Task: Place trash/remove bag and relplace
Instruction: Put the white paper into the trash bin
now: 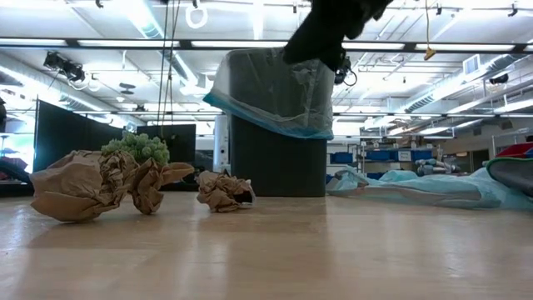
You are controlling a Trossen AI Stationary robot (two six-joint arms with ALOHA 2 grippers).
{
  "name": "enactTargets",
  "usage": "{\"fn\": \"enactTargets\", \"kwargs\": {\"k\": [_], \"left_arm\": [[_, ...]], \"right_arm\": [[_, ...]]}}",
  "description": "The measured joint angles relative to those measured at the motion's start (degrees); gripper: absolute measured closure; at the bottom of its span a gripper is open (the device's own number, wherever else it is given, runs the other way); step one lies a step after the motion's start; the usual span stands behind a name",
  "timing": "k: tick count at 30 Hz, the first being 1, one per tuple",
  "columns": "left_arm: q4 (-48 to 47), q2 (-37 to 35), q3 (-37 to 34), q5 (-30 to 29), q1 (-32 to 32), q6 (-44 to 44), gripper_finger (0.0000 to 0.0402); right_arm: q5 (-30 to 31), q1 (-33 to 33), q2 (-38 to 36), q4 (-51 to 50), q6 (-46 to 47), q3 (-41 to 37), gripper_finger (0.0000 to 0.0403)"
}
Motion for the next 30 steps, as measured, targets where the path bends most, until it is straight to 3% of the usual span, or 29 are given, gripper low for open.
{"fn": "enactTargets", "kwargs": {"k": [10, 15, 21, 30], "left_arm": [[4.30, -3.41, -14.15, -0.42, -7.04, -16.49, 0.0194], [4.93, -3.34, -19.36, -3.41, -9.88, -24.71, 0.0194], [9.02, -3.32, -21.93, -3.83, -12.80, -28.87, 0.0194], [9.29, -3.34, -22.13, -5.18, -15.00, -29.80, 0.0194]], "right_arm": [[-2.43, -0.37, 12.49, 5.68, 3.80, 2.47, 0.0247], [-3.82, -1.79, 17.01, 10.20, 7.49, 2.82, 0.0215], [-9.48, -2.28, 23.18, 14.56, 8.93, 2.82, 0.0209], [-9.84, -3.08, 30.29, 21.83, 13.21, 2.89, 0.0225]]}}
